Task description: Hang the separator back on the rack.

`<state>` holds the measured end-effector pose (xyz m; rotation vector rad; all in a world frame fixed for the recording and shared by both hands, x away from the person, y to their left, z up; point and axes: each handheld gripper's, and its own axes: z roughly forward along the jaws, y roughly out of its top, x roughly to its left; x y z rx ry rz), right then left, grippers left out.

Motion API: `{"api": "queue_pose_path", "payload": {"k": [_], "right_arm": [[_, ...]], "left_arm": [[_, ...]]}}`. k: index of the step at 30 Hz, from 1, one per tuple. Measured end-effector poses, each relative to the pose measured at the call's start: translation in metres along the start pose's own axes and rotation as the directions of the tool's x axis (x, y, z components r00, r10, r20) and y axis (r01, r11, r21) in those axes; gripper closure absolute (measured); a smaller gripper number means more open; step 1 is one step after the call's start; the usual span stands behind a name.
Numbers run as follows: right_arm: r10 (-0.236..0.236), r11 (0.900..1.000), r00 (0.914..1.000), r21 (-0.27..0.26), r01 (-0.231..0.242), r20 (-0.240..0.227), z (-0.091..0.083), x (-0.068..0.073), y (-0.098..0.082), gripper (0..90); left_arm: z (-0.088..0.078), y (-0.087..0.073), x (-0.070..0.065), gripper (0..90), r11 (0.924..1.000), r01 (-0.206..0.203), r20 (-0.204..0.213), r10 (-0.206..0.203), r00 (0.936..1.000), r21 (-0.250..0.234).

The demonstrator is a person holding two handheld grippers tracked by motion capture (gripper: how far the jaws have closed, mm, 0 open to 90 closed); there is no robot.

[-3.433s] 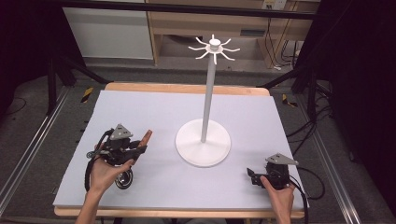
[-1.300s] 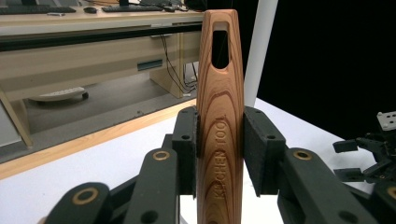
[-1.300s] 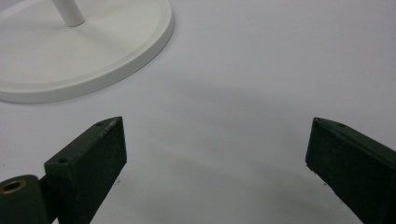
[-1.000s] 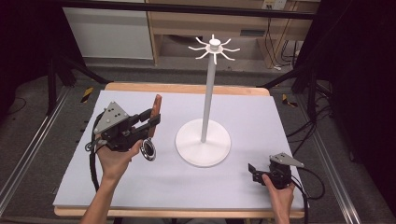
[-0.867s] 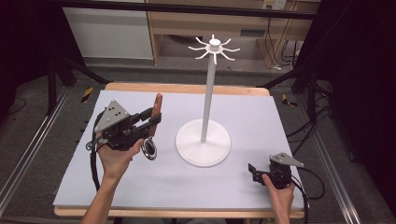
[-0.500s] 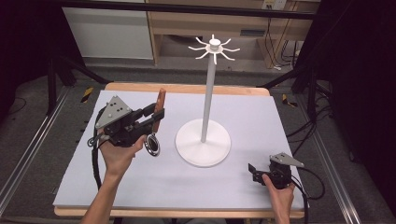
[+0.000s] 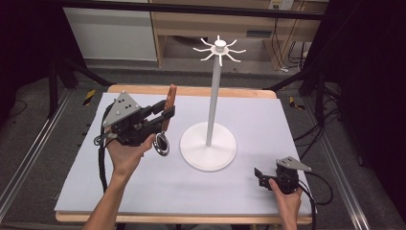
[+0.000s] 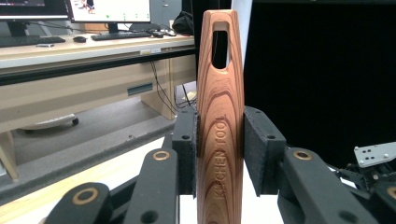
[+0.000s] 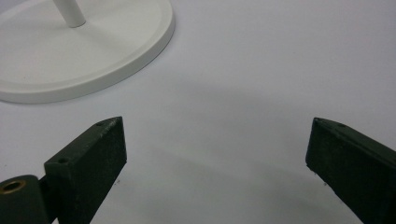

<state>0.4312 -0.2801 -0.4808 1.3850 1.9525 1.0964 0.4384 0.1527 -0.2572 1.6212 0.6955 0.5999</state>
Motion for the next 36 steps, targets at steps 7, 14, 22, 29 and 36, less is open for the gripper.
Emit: {"api": "queue_pose_path", "payload": {"k": [7, 14, 22, 29, 36], "right_arm": [[-0.001, 1.0, 1.0, 0.001, 0.001, -0.001, 0.0, 0.0, 0.0, 5.7], [0.001, 1.0, 1.0, -0.003, -0.001, -0.002, 0.0, -0.001, 0.0, 5.7], [-0.003, 1.0, 1.0, -0.004, 0.003, -0.002, 0.0, -0.001, 0.0, 5.7], [0.007, 1.0, 1.0, -0.002, -0.007, -0.005, 0.0, -0.001, 0.001, 5.7], [0.007, 1.0, 1.0, -0.003, -0.007, -0.004, 0.0, -0.001, 0.001, 5.7]], "left_arm": [[0.003, 0.009, -0.005, 67.7, 0.9999, -0.013, 0.007, 0.013, 0.9999, -0.007], [0.005, 0.021, -0.009, 67.7, 0.9995, -0.028, 0.007, 0.028, 0.9996, -0.017], [0.007, 0.036, -0.012, 67.7, 0.9989, -0.038, 0.011, 0.038, 0.9992, -0.026], [0.011, 0.048, -0.015, 67.7, 0.9984, -0.049, 0.012, 0.049, 0.9987, -0.029], [0.017, 0.056, -0.015, 67.7, 0.9984, -0.047, 0.013, 0.048, 0.9988, -0.031]]}}
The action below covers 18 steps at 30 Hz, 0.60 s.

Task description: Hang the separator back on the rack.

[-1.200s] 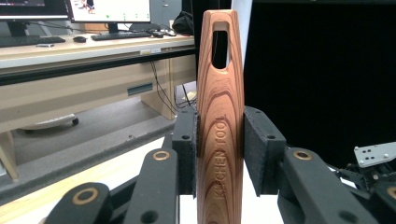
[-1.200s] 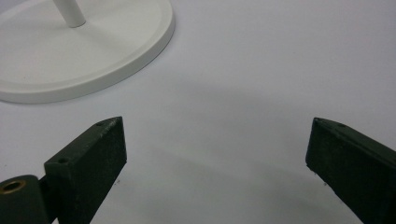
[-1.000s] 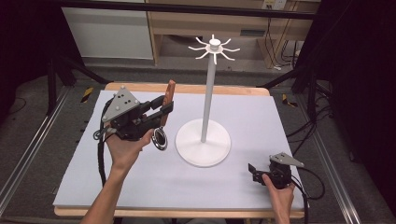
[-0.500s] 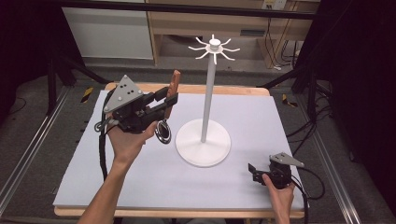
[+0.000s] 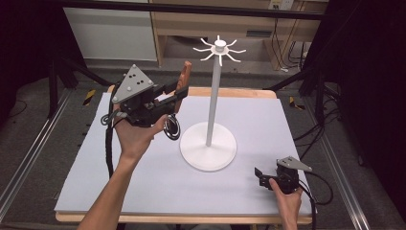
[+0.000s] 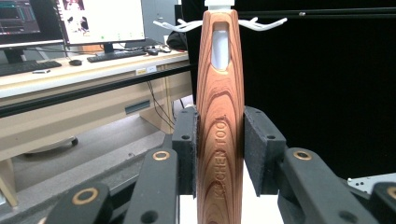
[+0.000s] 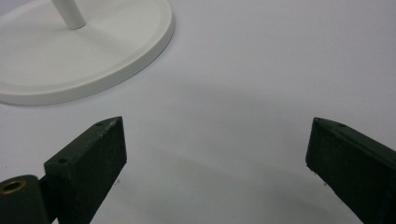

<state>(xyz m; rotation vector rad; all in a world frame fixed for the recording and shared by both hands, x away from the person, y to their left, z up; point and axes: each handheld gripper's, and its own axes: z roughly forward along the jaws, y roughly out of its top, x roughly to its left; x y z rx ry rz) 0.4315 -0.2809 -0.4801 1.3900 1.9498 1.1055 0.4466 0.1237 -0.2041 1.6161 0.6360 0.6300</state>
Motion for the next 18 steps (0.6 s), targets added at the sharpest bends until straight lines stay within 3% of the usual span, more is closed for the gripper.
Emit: {"api": "queue_pose_path", "payload": {"k": [18], "right_arm": [[0.004, 1.0, 1.0, -0.003, -0.004, -0.003, 0.0, 0.0, 0.0, 5.7]], "left_arm": [[0.02, 0.013, -0.004, 67.7, 0.9996, -0.025, -0.004, 0.025, 0.9997, 0.014]]}}
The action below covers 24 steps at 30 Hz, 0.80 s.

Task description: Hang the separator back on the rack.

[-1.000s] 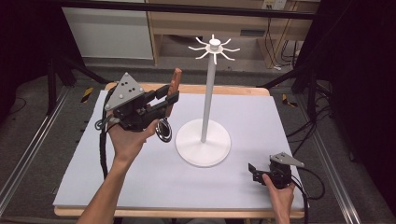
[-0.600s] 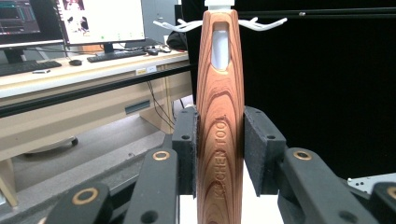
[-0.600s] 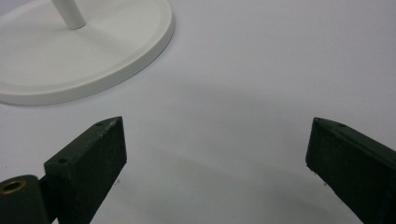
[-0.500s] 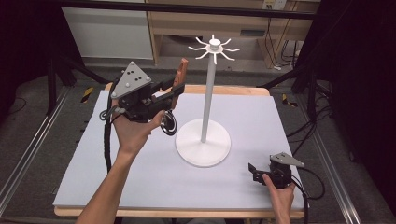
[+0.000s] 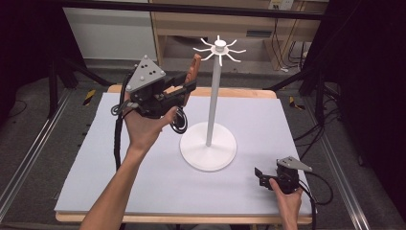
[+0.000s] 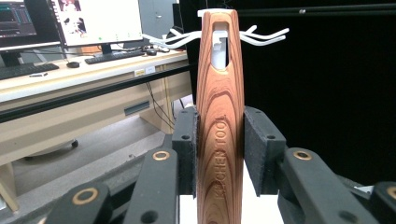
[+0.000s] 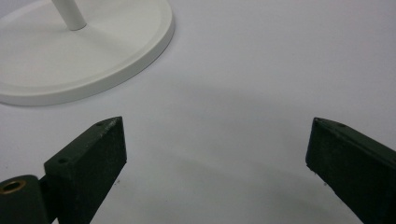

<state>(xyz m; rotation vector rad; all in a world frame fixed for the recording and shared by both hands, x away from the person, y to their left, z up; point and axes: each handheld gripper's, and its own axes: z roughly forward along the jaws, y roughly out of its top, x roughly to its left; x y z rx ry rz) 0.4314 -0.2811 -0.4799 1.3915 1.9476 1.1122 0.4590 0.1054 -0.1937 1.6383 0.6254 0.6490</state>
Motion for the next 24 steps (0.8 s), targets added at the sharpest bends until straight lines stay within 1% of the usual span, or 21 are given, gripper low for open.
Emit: {"api": "queue_pose_path", "payload": {"k": [3, 4, 5, 6, 7, 8, 11, 22, 24], "right_arm": [[-0.001, 1.0, 1.0, -0.001, 0.001, 0.0, 0.0, 0.0, 0.0, 5.7], [0.0, 1.0, 1.0, 0.0, 0.0, -0.001, 0.0, 0.0, 0.0, 5.7], [-0.001, 1.0, 1.0, -0.001, 0.001, 0.0, 0.0, 0.0, 0.0, 5.7], [0.0, 1.0, 1.0, -0.001, 0.0, 0.0, 0.0, 0.0, 0.0, 5.7], [-0.001, 1.0, 1.0, -0.001, 0.001, -0.001, 0.0, 0.0, 0.0, 5.7], [0.001, 1.0, 1.0, 0.0, -0.001, -0.003, 0.0, 0.0, 0.0, 5.7], [0.0, 1.0, 1.0, -0.002, 0.0, 0.0, 0.0, 0.0, 0.0, 5.7], [0.001, 1.0, 1.0, -0.003, -0.001, -0.002, 0.0, -0.001, 0.0, 5.7], [0.001, 1.0, 1.0, -0.003, -0.001, -0.002, 0.0, -0.001, 0.0, 5.7]], "left_arm": [[0.002, 0.001, 0.0, 67.7, 1.0, 0.001, -0.002, -0.001, 1.0, 0.006], [0.002, 0.001, 0.001, 67.7, 1.0, -0.007, -0.011, 0.007, 0.9999, 0.002], [0.003, 0.001, 0.001, 67.7, 1.0, 0.0, -0.009, 0.0, 1.0, 0.008], [0.004, 0.001, 0.002, 67.7, 1.0, -0.004, -0.012, 0.004, 0.9999, 0.005], [0.004, 0.001, 0.002, 67.7, 0.9999, 0.001, -0.01, -0.001, 0.9999, 0.012], [0.005, 0.001, 0.003, 67.7, 1.0, -0.007, -0.015, 0.007, 0.9999, 0.007], [0.006, 0.002, 0.003, 67.7, 0.9999, 0.002, -0.008, -0.002, 1.0, 0.011], [0.016, 0.002, 0.0, 67.7, 0.9996, -0.003, -0.004, 0.003, 1.0, 0.027], [0.018, 0.001, 0.001, 67.7, 0.9995, 0.002, -0.003, -0.002, 1.0, 0.031]]}}
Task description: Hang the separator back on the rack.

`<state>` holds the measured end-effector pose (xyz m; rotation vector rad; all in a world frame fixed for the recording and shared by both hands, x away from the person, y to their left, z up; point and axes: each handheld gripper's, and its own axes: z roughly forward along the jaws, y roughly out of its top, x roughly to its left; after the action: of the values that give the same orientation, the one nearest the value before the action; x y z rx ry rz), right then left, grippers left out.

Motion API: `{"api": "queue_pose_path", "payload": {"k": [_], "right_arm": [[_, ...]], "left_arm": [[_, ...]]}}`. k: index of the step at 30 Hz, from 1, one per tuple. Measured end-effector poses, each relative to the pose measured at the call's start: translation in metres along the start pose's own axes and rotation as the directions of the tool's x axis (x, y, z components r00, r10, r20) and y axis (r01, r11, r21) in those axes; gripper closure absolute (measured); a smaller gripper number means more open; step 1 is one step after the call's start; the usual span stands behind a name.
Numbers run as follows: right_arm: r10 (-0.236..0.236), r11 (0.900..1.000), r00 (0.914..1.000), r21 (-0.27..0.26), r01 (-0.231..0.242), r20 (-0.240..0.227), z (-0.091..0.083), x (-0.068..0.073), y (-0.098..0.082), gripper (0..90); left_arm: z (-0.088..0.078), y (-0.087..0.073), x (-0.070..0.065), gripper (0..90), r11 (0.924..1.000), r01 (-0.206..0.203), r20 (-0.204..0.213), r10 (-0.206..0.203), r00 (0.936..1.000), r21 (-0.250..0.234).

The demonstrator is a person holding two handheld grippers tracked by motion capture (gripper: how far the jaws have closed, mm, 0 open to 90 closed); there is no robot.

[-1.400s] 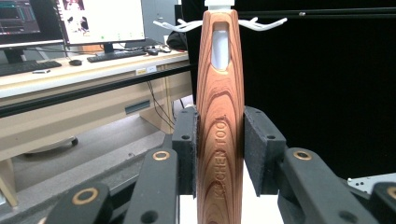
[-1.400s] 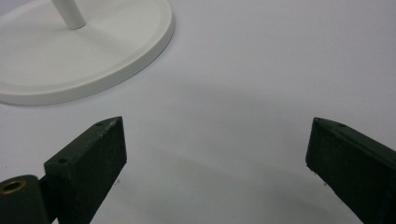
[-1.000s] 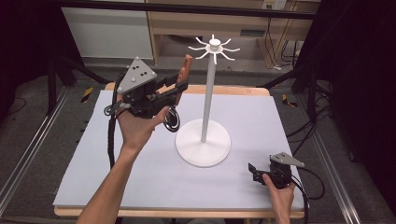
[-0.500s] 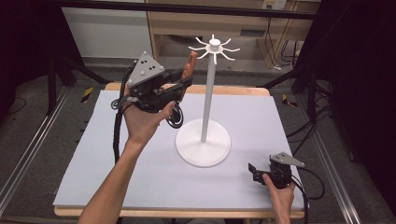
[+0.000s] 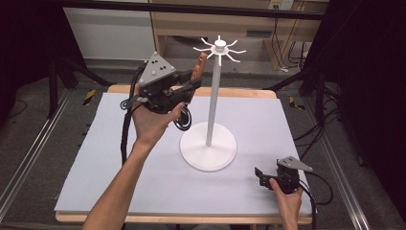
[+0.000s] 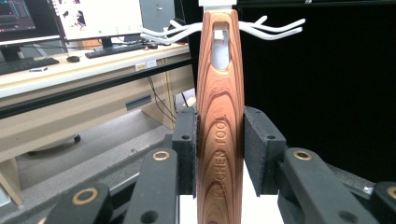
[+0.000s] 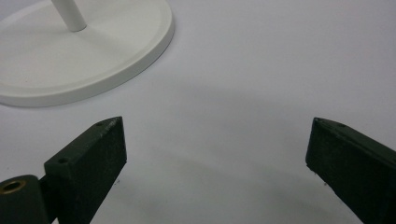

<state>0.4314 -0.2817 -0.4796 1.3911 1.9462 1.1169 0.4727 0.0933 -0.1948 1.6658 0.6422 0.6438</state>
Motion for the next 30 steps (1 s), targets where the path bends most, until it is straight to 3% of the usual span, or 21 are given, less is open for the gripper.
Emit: {"api": "queue_pose_path", "payload": {"k": [18, 30], "right_arm": [[0.0, 1.0, 1.0, 0.001, 0.0, -0.001, 0.001, 0.0, 0.0, 5.7], [-0.009, 1.0, 1.0, 0.005, 0.009, 0.001, 0.001, 0.0, 0.0, 5.8]], "left_arm": [[0.012, -0.005, 0.001, 67.6, 0.9998, 0.021, 0.009, -0.021, 0.9997, -0.005], [0.02, -0.008, 0.001, 67.5, 0.9999, 0.014, 0.007, -0.014, 0.9999, -0.01]]}}
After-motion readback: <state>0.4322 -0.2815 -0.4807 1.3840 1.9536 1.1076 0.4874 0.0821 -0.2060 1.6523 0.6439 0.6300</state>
